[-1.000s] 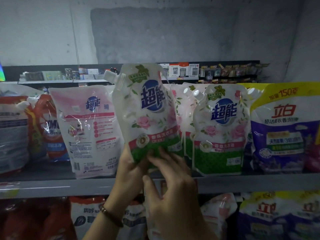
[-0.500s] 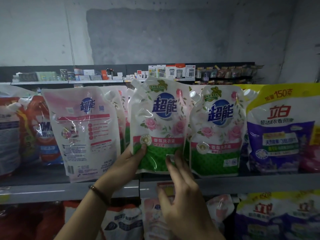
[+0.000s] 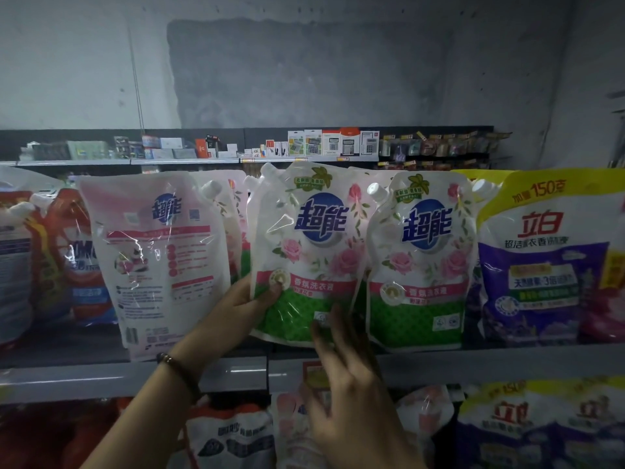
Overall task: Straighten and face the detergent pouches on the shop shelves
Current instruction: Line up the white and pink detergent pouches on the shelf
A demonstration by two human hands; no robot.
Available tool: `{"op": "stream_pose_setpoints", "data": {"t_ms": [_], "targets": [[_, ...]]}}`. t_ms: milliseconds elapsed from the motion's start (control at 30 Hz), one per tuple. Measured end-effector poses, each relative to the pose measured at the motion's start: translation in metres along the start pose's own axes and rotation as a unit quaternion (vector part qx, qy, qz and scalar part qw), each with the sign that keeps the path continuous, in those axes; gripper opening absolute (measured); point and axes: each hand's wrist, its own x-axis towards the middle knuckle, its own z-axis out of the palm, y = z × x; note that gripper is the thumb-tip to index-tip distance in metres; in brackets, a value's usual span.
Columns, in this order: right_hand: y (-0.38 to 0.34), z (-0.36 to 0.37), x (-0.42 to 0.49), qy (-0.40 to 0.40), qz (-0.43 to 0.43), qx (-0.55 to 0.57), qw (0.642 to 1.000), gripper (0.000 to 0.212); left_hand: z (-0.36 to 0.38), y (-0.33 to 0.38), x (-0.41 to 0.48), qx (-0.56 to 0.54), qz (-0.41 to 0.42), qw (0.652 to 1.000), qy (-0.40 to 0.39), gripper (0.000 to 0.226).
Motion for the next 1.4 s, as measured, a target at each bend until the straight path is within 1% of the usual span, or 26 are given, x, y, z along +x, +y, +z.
{"op": "stream_pose_setpoints", "data": {"t_ms": [67,167,233,333,433,567,667,800,933,1133,1267,1333,1400], "targets": [[0.000,0.004,-0.001,-0.007,-0.003,-0.017,1.000,0.079,-0.003,-0.004,0.002,-0.020,0.004,1.000,0.019,0.024],[-0.001,0.010,-0.001,-0.006,-0.008,-0.045,0.999,0.080,-0.005,-0.010,0.004,-0.057,0.001,0.998,0.025,0.040],[-0.002,0.012,-0.002,0.006,-0.005,-0.058,0.998,0.079,-0.006,-0.013,0.003,-0.075,-0.002,0.997,0.026,0.046],[-0.004,0.015,-0.005,0.035,0.003,-0.076,0.996,0.080,-0.008,-0.015,0.002,-0.071,-0.009,0.997,0.019,0.049],[-0.006,0.019,-0.007,0.063,0.001,-0.100,0.993,0.085,-0.010,-0.016,0.002,-0.097,-0.029,0.995,0.012,0.050],[-0.007,0.022,-0.010,0.067,-0.009,-0.112,0.991,0.094,-0.010,-0.015,0.000,-0.144,-0.037,0.989,-0.001,0.050],[-0.011,0.023,-0.015,0.065,-0.013,-0.118,0.991,0.090,-0.009,-0.014,-0.001,-0.163,-0.034,0.986,-0.021,0.047],[-0.011,0.021,-0.018,0.071,-0.009,-0.112,0.991,0.085,-0.009,-0.015,-0.002,-0.173,-0.042,0.984,-0.014,0.046],[-0.008,0.020,-0.020,0.074,-0.009,-0.093,0.993,0.083,-0.012,-0.012,-0.003,-0.169,-0.053,0.984,-0.023,0.046],[-0.008,0.015,-0.022,0.076,-0.012,-0.049,0.996,0.077,-0.010,-0.008,-0.009,-0.141,-0.050,0.989,-0.013,0.045],[-0.011,0.005,-0.023,0.093,-0.002,0.009,0.996,0.064,-0.008,-0.005,-0.019,-0.059,-0.051,0.997,0.017,0.031],[-0.014,-0.001,-0.021,0.095,0.012,0.028,0.995,0.057,-0.007,-0.005,-0.025,-0.014,-0.033,0.999,0.037,0.029],[-0.016,-0.004,-0.019,0.090,0.016,0.046,0.995,0.053,-0.005,-0.003,-0.032,-0.002,-0.019,0.999,0.050,0.032]]}}
